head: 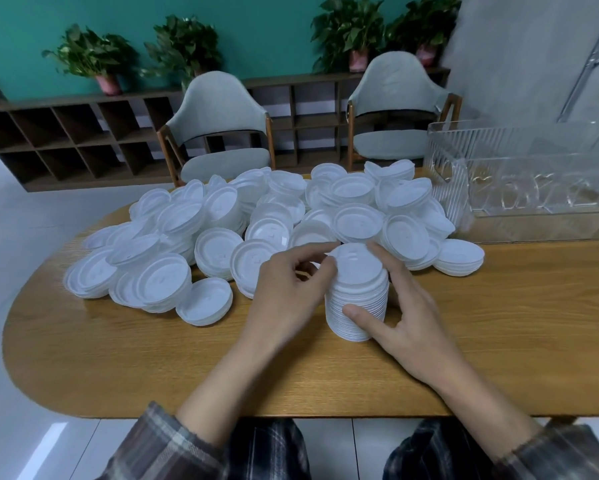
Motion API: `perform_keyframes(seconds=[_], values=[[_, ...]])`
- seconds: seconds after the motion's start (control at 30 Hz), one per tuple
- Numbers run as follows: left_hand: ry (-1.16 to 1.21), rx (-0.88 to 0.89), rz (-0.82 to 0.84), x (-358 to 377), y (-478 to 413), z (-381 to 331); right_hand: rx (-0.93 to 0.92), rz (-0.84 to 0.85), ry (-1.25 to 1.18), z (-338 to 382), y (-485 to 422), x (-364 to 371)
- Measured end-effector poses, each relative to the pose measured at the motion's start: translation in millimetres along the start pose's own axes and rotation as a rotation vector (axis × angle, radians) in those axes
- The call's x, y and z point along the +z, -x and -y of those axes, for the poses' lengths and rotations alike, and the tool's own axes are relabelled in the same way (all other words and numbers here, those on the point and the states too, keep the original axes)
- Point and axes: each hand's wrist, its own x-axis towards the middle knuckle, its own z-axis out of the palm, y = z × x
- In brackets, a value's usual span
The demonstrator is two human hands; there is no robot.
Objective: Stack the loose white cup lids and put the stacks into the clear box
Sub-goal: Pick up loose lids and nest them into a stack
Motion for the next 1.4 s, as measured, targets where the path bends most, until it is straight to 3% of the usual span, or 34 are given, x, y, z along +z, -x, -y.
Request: perform_keyframes(seconds=[0.53,0.63,0.73,0.83,1.4], values=[[-0.064,0.162,0.000,-1,10,20,0.009,-0.006,0.048,2,2,0],[-0.288,0.312,-0.085,-16,11,34,0.012,-0.006,0.045,3,2,0],[-0.690,0.439,-0.191,-36,5,57,0.033,-0.005,0.042,4,1,0],[-0.949,0.483,-0.209,-46,4,70,0.044,-0.005,0.035,3,1,0],[-1.109,0.440,-0.210,-43,11,68,0.047,-0.005,0.029,1,2,1]])
